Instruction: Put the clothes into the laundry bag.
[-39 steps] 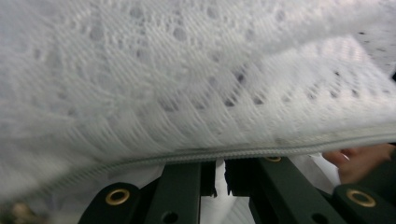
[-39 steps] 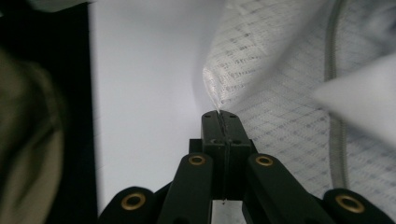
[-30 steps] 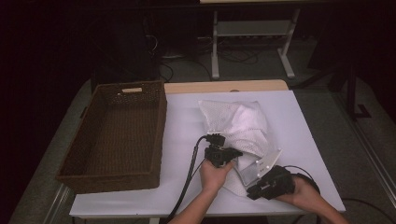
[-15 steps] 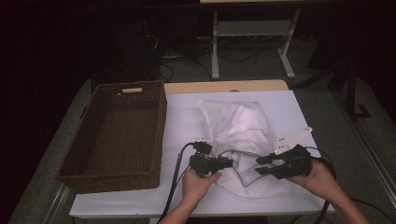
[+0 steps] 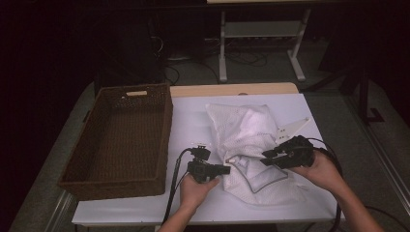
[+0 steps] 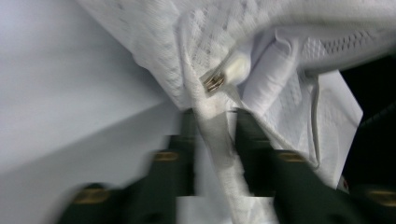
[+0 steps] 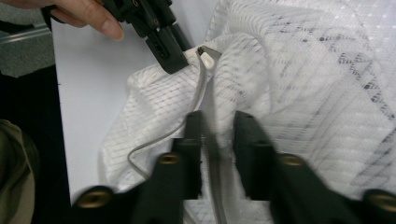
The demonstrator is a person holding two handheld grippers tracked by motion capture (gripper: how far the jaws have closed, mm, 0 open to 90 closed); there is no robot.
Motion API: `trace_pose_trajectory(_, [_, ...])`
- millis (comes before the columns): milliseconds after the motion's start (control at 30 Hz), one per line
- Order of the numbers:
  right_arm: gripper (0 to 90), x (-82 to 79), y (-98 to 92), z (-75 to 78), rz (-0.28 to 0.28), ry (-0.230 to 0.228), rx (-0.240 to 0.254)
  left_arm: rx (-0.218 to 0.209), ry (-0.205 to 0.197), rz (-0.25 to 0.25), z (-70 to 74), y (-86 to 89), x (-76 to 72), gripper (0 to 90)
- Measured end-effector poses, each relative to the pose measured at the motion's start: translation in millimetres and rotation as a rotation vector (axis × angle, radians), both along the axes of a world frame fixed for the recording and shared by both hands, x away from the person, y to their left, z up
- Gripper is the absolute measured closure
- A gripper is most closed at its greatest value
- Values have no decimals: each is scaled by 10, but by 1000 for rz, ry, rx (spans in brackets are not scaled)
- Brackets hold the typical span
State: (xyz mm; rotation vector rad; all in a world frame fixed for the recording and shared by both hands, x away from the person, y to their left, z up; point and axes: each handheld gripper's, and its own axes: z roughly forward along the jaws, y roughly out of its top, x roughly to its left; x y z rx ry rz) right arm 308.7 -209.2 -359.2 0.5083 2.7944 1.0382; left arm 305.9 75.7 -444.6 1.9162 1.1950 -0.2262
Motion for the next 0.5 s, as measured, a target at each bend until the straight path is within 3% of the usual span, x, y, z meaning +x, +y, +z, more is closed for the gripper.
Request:
trace_pose_trajectory(67, [865, 16, 19, -13, 5, 2, -6, 2, -21, -19, 24, 4, -25, 865])
trace_pose_trajectory(167, [876, 13, 17, -32, 14, 29, -10, -15, -36, -47, 88, 76, -109, 879])
trace_pose_trajectory(300, [877, -30, -6, -87, 32, 56, -22, -84, -43, -55, 155, 261, -271, 880])
trace_pose_trajectory(400, [878, -33, -11, -201, 41, 95, -40, -133, -55, -45, 169, 403, -388, 883])
trace_pose_trajectory(500, [879, -17, 18, -378, 51, 140, -68, -152, -42, -37, 115, 496, -460, 883])
